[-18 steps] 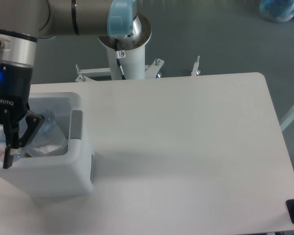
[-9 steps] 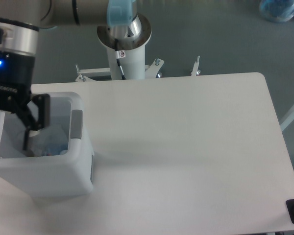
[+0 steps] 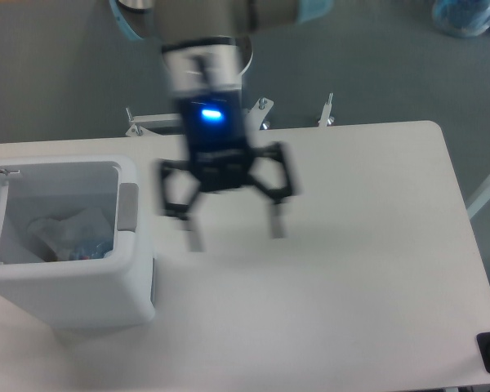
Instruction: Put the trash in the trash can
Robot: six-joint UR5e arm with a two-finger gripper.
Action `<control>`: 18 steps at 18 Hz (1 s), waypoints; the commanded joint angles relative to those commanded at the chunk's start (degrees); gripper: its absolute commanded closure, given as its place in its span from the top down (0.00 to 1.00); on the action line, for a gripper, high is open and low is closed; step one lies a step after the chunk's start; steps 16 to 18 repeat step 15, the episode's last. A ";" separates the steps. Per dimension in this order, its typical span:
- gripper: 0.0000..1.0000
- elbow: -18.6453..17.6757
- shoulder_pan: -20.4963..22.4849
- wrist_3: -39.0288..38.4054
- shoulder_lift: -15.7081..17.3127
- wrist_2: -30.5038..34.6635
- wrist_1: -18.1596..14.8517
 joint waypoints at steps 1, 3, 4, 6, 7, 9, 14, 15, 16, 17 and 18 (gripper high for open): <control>1.00 -1.32 1.41 3.70 0.18 0.09 -0.09; 1.00 -4.48 2.65 9.51 1.40 0.96 -0.52; 1.00 -5.97 3.35 13.02 2.37 2.79 -1.05; 1.00 -8.61 4.59 23.53 5.78 8.06 -4.02; 1.00 -9.67 5.03 27.08 6.93 8.78 -5.09; 1.00 -11.26 6.52 30.71 9.14 9.05 -6.24; 1.00 -11.88 7.49 30.72 10.20 8.96 -6.24; 1.00 -11.88 7.49 30.54 10.20 8.97 -6.24; 1.00 -11.88 7.49 30.54 10.20 8.97 -6.24; 1.00 -11.88 7.49 30.54 10.20 8.97 -6.24; 1.00 -11.88 7.49 30.54 10.20 8.97 -6.24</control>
